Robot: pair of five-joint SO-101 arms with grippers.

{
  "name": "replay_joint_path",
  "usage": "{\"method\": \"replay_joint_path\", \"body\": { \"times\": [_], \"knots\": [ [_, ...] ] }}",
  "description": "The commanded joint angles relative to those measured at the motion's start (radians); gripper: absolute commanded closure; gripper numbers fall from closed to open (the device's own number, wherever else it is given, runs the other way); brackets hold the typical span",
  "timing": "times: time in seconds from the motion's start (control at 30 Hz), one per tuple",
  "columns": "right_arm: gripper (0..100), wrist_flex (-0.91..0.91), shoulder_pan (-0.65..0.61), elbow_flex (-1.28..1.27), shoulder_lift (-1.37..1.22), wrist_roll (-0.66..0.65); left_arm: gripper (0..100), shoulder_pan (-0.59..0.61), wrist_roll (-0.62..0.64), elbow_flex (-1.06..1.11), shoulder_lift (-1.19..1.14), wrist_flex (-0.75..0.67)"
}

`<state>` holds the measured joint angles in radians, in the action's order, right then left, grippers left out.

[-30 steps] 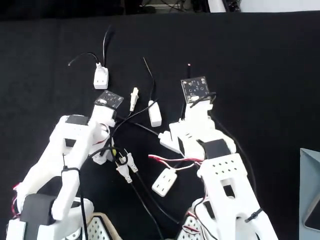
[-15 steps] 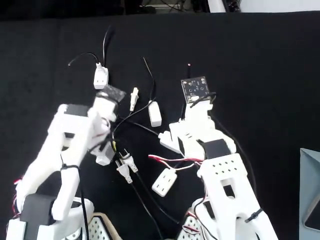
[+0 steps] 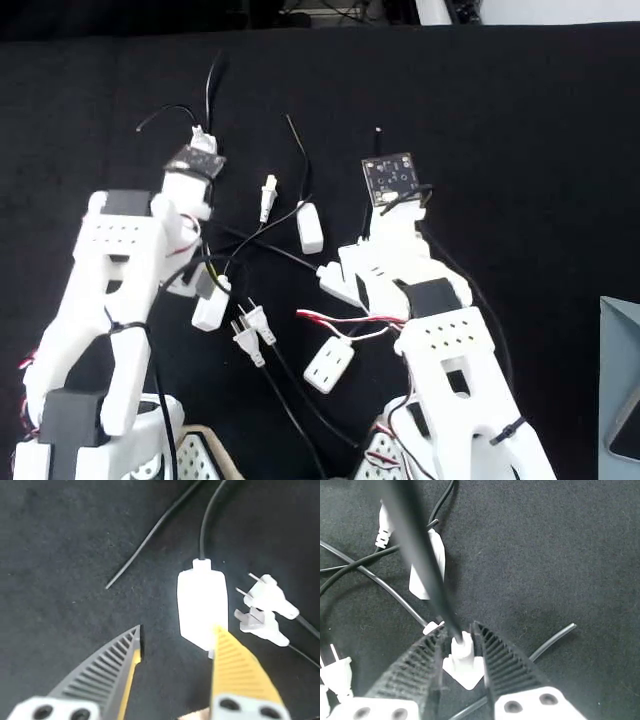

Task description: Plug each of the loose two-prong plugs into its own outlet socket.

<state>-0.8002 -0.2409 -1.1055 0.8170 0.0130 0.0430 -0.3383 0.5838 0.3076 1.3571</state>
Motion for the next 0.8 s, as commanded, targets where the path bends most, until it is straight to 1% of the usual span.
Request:
{"method": "replay_joint_path", "body": {
  "times": [0.0, 0.1, 0.23, 0.3, 0.4, 0.5, 0.63, 0.77],
  "knots": [
    [98.7, 0.014, 0.002, 0.007, 0.005, 0.003, 77, -0.005, -0.002, 0.139, 0.005, -0.175],
    [98.7, 0.014, 0.002, 0.007, 0.005, 0.003, 77, -0.058, 0.000, 0.214, 0.005, -0.232],
    [98.7, 0.014, 0.002, 0.007, 0.005, 0.003, 77, -0.177, 0.008, 0.245, 0.015, -0.230],
    [98.7, 0.014, 0.002, 0.007, 0.005, 0.003, 77, -0.206, 0.025, 0.242, 0.017, -0.229],
    [98.7, 0.014, 0.002, 0.005, 0.005, 0.003, 77, -0.205, 0.048, 0.202, 0.017, -0.181],
    [98.7, 0.014, 0.002, 0.005, 0.005, 0.003, 77, -0.176, 0.048, 0.151, 0.017, -0.127],
    [98.7, 0.014, 0.002, 0.005, 0.005, 0.003, 77, -0.105, 0.046, 0.122, 0.017, -0.126],
    [98.7, 0.014, 0.002, 0.005, 0.005, 0.003, 77, -0.045, 0.003, 0.102, 0.017, -0.120]
  ]
}}
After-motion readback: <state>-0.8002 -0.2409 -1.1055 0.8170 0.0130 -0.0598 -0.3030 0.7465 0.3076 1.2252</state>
